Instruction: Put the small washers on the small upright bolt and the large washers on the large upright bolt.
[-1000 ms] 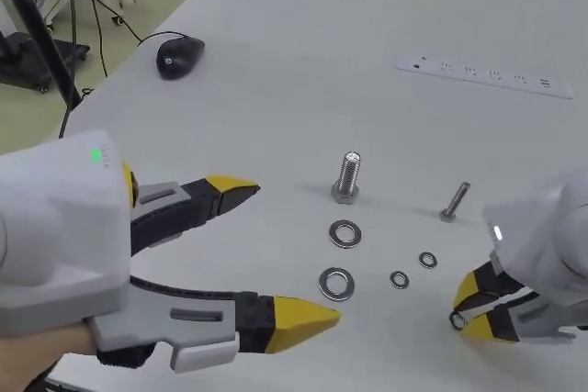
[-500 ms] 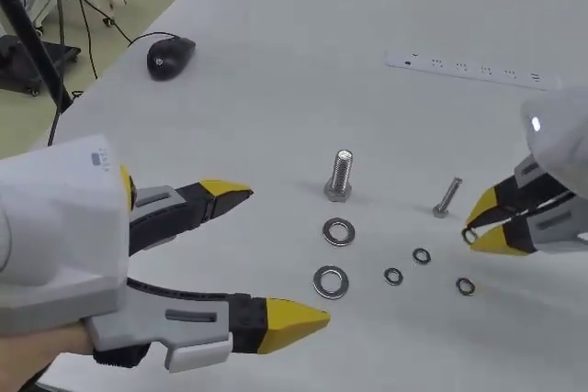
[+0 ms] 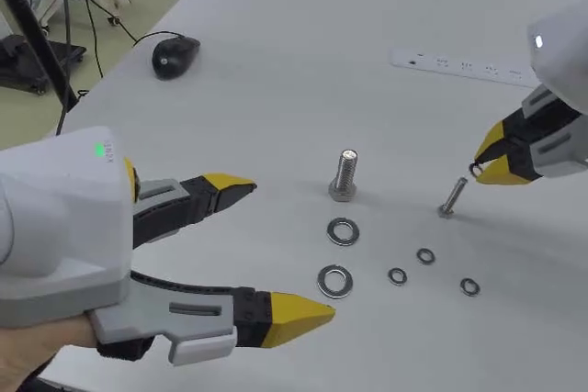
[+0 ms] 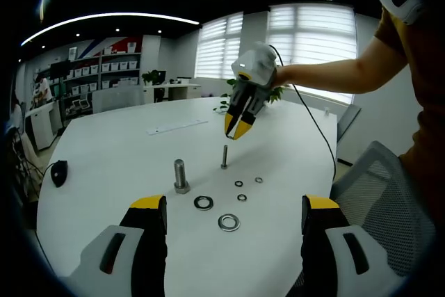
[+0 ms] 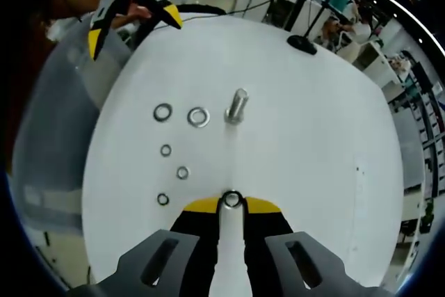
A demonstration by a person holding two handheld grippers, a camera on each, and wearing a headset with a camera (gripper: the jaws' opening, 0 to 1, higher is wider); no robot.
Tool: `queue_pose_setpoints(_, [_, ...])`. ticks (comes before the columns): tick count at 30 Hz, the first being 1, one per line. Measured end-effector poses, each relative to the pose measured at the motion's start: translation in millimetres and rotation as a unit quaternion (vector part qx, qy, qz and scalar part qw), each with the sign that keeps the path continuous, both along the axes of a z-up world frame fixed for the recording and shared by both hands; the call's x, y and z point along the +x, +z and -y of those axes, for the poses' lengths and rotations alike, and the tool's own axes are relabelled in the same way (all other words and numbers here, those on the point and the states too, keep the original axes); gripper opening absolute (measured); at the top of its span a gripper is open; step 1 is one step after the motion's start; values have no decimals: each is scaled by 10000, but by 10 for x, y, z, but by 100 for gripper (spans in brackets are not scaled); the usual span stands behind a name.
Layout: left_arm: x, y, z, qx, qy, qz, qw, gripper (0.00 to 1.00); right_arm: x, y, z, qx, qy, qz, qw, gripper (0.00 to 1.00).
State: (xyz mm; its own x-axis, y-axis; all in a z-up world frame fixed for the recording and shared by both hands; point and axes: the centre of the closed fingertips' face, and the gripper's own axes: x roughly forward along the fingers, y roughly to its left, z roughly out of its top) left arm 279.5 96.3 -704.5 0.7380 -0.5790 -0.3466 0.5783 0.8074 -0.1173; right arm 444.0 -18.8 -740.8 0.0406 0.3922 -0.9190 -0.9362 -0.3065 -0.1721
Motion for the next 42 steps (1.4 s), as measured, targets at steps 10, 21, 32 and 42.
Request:
queue_pose_setpoints(10, [-1, 6, -26, -23, 39, -2, 10000, 79, 27, -134, -20, -202, 28, -115, 9997, 12])
queue_pose_setpoints(21, [7, 1, -46, -31, 43, -10, 10000, 79, 18, -301, -31, -376, 99, -157, 9991, 12])
queue_pose_setpoints(32, [-11, -27, -52, -17, 35, -77, 10000, 79, 78, -611, -13, -494, 133, -176, 9985, 12])
queue_pose_setpoints(42, [10, -45, -70, -13, 61, -115, 9999, 79, 137, -788, 19, -562, 210, -192, 9980, 13])
